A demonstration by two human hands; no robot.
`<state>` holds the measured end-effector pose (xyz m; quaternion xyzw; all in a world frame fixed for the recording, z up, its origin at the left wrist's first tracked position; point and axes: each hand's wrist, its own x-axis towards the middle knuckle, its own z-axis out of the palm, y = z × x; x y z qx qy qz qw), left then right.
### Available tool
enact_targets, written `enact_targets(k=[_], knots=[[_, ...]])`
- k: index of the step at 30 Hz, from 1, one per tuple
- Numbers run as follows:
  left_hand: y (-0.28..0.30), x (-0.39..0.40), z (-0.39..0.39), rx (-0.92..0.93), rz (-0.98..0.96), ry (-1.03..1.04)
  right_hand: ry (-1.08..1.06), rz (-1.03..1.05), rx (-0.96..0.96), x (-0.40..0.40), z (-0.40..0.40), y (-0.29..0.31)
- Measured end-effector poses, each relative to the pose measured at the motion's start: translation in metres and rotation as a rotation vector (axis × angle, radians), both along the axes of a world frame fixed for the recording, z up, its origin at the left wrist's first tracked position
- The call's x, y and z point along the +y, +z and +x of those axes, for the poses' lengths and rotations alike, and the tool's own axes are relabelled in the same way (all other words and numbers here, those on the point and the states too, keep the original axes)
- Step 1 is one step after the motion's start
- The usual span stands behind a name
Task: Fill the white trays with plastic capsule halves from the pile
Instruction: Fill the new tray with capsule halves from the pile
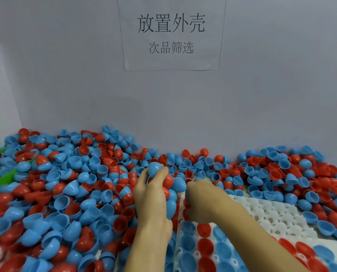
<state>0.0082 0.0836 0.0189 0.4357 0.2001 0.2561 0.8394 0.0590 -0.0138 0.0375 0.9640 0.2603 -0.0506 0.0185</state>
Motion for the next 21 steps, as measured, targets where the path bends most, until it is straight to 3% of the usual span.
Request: enact_targets(k=[2, 5, 8, 10, 21], knots=[[0.000, 0.000, -0.001, -0.019, -0.014, -0.063, -0.019, 0.107, 0.040, -0.012, 0.000, 0.004], [0.002, -0.003, -0.003, -0.046, -0.056, -0.178, -0.052, 0.427, 0.072, -0.038, -0.006, 0.013], [0.006, -0.009, -0.006, -0.055, 0.034, -0.243, -0.064, 0.839, 0.082, -0.056, -0.021, 0.016], [0.007, -0.014, -0.007, -0.073, 0.118, -0.268, -0.037, 1.005, 0.023, -0.062, -0.028, 0.015], [0.004, -0.034, -0.005, -0.194, 0.688, -0.379, 0.011, 1.203, 0.006, -0.064, -0.032, 0.019]])
